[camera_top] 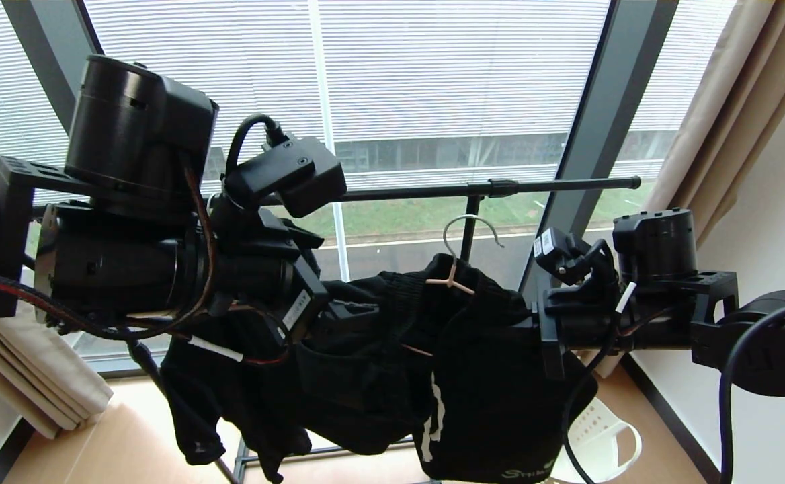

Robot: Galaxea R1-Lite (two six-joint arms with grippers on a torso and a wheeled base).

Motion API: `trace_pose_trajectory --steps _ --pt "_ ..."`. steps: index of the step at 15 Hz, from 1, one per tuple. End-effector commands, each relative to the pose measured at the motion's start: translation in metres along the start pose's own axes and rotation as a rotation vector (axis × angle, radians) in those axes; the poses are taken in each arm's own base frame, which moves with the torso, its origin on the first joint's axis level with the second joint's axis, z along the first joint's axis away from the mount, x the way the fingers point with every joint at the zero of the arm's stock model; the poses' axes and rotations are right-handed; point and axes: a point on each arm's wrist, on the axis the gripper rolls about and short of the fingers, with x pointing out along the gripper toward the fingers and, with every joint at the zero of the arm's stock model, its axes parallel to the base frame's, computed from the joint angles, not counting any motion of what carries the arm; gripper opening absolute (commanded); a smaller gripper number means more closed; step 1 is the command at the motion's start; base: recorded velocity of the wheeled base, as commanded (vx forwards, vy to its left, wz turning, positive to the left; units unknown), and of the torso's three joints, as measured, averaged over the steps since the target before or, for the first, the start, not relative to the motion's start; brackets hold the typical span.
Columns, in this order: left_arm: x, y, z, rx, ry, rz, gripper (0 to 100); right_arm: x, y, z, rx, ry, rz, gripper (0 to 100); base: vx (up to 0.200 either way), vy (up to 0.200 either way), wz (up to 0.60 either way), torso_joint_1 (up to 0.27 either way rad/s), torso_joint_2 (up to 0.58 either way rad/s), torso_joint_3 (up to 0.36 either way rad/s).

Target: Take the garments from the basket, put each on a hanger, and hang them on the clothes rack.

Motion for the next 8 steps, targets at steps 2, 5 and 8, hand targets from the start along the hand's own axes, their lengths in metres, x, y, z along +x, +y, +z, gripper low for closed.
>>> trace_pose_trajectory --steps 2,5,8 --pt "0.011 0.02 -0.01 0.105 -0.073 -0.081 100 0.001 0.002 -0.006 -0.023 0.015 0.007 0 0.0 0.0 0.0 0.0 0.0 0.0" --pt "0.015 0.016 -0.025 0.142 -0.102 -0.223 100 0.001 0.003 -0.009 -0.04 0.024 0.012 0 0.0 0.0 0.0 0.0 0.0 0.0" --pt "0.035 0.021 -0.042 0.224 -0.049 -0.24 100 0.002 0.005 -0.012 -0.059 0.035 0.023 0 0.0 0.0 0.0 0.0 0.0 0.0"
